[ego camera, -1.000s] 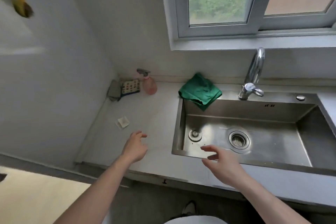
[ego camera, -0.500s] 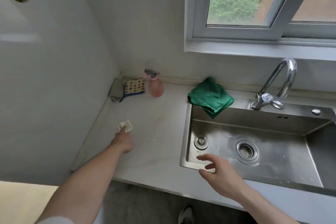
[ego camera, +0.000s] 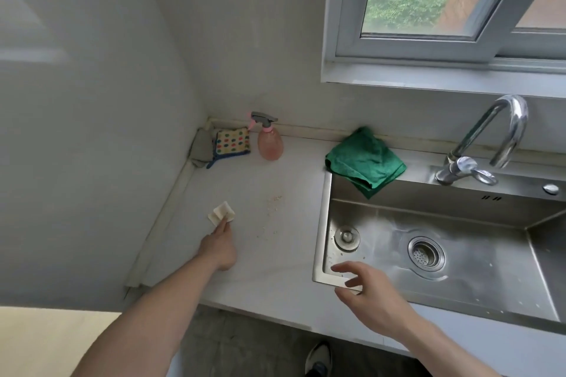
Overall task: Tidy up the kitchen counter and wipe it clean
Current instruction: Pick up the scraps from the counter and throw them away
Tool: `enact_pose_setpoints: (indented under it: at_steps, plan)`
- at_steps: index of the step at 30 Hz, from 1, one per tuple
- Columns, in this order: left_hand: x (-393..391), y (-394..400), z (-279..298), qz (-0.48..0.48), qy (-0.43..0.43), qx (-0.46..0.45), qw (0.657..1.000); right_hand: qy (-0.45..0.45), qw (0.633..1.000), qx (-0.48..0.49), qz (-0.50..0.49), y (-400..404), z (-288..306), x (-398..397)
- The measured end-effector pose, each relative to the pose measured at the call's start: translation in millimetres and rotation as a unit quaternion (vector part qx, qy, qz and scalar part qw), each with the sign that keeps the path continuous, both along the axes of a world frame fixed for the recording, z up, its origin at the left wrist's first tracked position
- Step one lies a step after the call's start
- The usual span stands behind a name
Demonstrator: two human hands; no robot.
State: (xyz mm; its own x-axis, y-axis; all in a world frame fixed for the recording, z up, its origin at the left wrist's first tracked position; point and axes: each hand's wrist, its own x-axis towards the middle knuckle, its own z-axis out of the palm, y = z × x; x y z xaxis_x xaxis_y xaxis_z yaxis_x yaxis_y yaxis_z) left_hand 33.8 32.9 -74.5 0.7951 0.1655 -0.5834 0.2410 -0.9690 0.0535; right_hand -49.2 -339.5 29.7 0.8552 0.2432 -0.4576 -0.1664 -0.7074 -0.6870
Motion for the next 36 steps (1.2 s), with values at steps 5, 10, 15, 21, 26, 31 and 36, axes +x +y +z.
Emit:
enact_pose_setpoints:
  at_steps: [5, 10, 15, 21, 26, 31, 36]
  plan:
    - [-69, -46, 20, -0.023, -0.028, -0.031, 0.999, 0.001, 1.0, -0.003, 0.029, 18, -5, -3]
    - [-140, -85, 30, -0.019, -0.031, -0.131, 0.991, 0.021, 0.998, -0.008, 0.06, 26, -13, -17]
    - [-152, -96, 39, 0.007, -0.067, -0.186, 0.98, 0.033, 0.994, -0.047, 0.089, 23, -30, -30]
    - [-131, -98, 54, 0.04, -0.13, -0.235, 0.962, 0.041, 0.989, -0.075, 0.124, 32, -48, -34]
    - [-125, -96, 66, 0.08, -0.171, -0.259, 0.947, 0.044, 0.983, -0.096, 0.151, 46, -66, -41]
    - [-130, -84, 74, 0.101, -0.206, -0.242, 0.943, 0.009, 0.962, -0.123, 0.244, 71, -71, -34]
    - [-140, -76, 70, 0.118, -0.22, -0.227, 0.942, -0.042, 0.911, -0.179, 0.369, 110, -83, -33]
